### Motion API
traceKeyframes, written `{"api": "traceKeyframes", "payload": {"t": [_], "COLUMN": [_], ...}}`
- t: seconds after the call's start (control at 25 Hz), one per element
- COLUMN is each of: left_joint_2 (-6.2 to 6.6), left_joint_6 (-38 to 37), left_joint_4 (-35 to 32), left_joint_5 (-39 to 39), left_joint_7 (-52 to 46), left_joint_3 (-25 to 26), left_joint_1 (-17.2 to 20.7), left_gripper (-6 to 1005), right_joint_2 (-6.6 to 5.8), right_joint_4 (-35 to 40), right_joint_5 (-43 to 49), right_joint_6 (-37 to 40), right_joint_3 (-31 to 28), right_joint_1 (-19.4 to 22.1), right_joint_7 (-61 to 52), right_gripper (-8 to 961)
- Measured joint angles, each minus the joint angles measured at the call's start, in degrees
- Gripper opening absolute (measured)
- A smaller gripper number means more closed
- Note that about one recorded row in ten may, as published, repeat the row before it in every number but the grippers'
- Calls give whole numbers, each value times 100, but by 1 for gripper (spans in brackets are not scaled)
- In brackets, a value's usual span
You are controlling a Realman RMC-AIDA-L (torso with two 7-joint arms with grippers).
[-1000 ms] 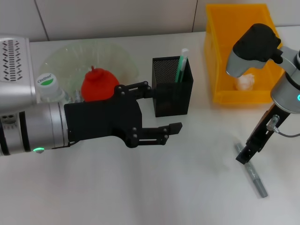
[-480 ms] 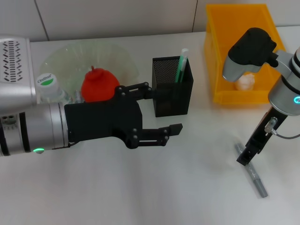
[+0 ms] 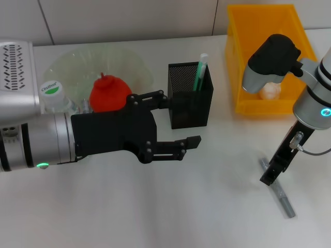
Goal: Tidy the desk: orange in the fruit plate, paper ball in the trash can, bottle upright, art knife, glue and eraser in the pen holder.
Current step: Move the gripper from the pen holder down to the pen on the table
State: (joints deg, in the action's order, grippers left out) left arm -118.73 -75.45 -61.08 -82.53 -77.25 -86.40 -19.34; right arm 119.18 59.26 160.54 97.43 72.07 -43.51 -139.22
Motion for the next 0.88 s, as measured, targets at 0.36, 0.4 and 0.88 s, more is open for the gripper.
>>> {"api": "traceKeyframes", "payload": {"t": [0.36,0.4,0.88], "left_joint_2": [0,0,-7], "left_joint_6": [14,14,14], "left_joint_4": [0,0,51], "left_joint_5": [-20,-23,-11], "left_joint_7": [0,0,64], "left_joint_3": [-8,-8,-8], "left_joint_1": [-8,-9,-15], "left_gripper": [810,810,810], "right_joint_2": [0,0,0], "right_joint_4": [-223,-243,-274], "right_joint_5": [11,14,157], "right_joint_6": [-50,-54,-67], "right_joint_3": [9,10,94], "right_joint_1": [-137,-157,-262], "right_joint_7": [-7,-8,-110], "right_gripper": [657,657,656]}}
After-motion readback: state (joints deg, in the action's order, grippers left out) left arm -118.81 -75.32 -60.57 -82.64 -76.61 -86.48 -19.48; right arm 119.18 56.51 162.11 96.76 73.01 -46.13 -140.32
